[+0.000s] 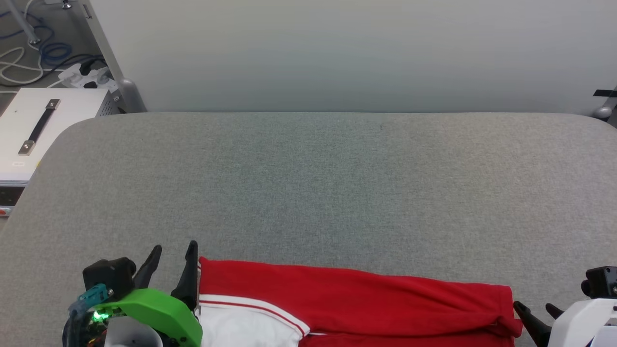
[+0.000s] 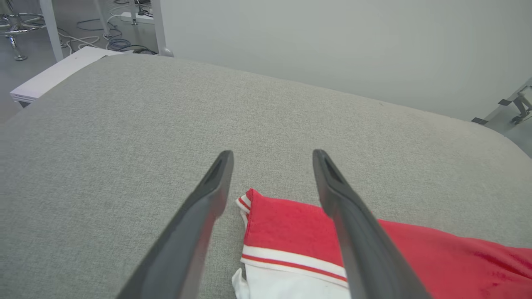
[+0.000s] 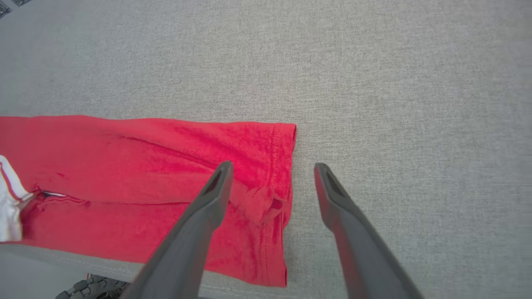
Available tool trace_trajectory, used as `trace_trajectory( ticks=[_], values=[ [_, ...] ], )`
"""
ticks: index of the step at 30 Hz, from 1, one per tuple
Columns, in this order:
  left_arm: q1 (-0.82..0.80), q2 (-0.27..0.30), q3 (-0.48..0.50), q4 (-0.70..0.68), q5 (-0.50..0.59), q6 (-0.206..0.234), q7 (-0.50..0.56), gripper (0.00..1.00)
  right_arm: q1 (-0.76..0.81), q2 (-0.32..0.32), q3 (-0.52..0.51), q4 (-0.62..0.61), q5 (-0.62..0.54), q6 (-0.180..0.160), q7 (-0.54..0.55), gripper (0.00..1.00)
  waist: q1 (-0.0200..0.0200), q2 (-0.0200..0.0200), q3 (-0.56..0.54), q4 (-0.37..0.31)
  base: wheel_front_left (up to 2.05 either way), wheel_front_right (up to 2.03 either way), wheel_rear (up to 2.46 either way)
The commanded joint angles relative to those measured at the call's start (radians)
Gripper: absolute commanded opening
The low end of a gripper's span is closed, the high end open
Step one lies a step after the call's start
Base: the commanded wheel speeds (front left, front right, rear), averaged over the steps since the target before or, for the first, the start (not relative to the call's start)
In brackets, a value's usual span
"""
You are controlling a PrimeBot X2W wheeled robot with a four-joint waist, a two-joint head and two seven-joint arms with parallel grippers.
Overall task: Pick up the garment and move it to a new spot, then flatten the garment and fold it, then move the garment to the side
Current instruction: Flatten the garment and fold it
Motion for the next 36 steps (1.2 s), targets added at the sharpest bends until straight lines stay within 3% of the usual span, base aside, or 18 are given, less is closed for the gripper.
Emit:
trace_trajectory(
  ticks=[1, 10, 26, 27, 29, 36],
  values=[
    [-0.018, 0.011, 0.001, -0.020, 0.033, 0.016, -0.019, 1.00, 0.011, 0.002, -0.013, -0.011, -0.006, -0.001, 0.021, 1.00, 0.0001, 0.0000, 0.006, 0.007, 0.00, 0.00, 0.00],
    [-0.046, 0.007, -0.025, -0.143, 0.188, 0.103, -0.092, 1.00, -0.020, -0.024, -0.027, 0.039, 0.008, -0.001, 0.103, 1.00, 0.0001, 0.0000, 0.065, 0.049, 0.00, 0.00, 0.00],
    [-0.085, -0.028, -0.040, -0.147, 0.263, 0.122, -0.121, 1.00, -0.053, -0.006, 0.082, 0.232, 0.053, -0.001, 0.109, 0.97, 0.0001, 0.0000, 0.141, 0.082, 0.00, 0.00, 0.00],
    [-0.084, -0.030, -0.039, -0.144, 0.263, 0.122, -0.122, 1.00, -0.054, -0.004, 0.089, 0.239, 0.057, -0.001, 0.108, 0.40, 0.0001, 0.0000, 0.142, 0.083, 0.00, 0.00, 0.00],
    [-0.083, -0.032, -0.038, -0.139, 0.264, 0.121, -0.124, 1.00, -0.057, -0.001, 0.097, 0.246, 0.061, -0.001, 0.104, 0.00, 0.0001, 0.0000, 0.142, 0.083, 0.00, 0.00, 0.00],
    [-0.074, -0.029, -0.036, -0.125, 0.262, 0.121, -0.124, 1.00, -0.069, -0.014, 0.099, 0.245, 0.061, -0.001, 0.089, 0.00, 0.0001, 0.0000, 0.122, 0.077, 0.00, 0.00, 0.00]
  ],
)
